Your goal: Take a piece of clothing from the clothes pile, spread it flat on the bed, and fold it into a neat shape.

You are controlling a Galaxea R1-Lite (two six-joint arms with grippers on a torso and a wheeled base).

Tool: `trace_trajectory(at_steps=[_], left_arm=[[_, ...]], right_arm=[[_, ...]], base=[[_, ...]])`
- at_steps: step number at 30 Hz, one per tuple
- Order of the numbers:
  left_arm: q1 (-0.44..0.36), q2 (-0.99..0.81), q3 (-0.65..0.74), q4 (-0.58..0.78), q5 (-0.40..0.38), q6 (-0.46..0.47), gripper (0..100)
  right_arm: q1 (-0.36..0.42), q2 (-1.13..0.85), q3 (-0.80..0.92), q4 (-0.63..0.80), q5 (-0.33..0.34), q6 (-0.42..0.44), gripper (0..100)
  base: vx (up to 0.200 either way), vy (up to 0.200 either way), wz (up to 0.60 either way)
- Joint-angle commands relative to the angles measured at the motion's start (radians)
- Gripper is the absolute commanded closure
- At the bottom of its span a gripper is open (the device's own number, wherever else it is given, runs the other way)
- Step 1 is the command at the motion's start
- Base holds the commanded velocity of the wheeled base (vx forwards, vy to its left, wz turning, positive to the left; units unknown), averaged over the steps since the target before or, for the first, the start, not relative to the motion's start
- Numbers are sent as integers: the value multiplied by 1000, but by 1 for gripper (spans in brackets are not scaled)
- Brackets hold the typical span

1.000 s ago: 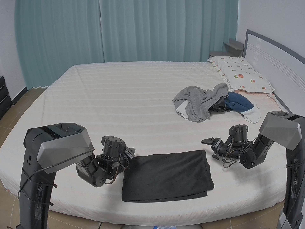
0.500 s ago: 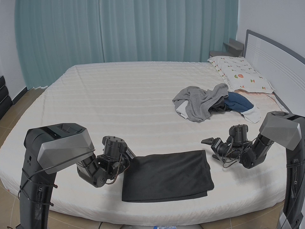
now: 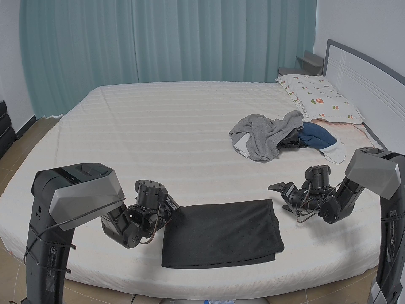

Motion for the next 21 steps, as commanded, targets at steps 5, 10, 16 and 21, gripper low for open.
trace_trajectory(at_steps=[5, 10, 16, 21], left_arm=[[10, 2, -3, 1, 0, 0, 100], [17, 2, -6, 1, -1, 0, 100], [17, 2, -6, 4, -4, 0, 100], [19, 0, -6, 10, -7, 0, 0]], right_arm=[[0, 3, 1, -2, 0, 0, 0], [0, 3, 1, -2, 0, 0, 0], [0, 3, 1, 0, 0, 0, 0], [-1, 3, 1, 0, 0, 0, 0]], base=[[0, 0, 0], [0, 0, 0], [0, 0, 0], [0, 0, 0]])
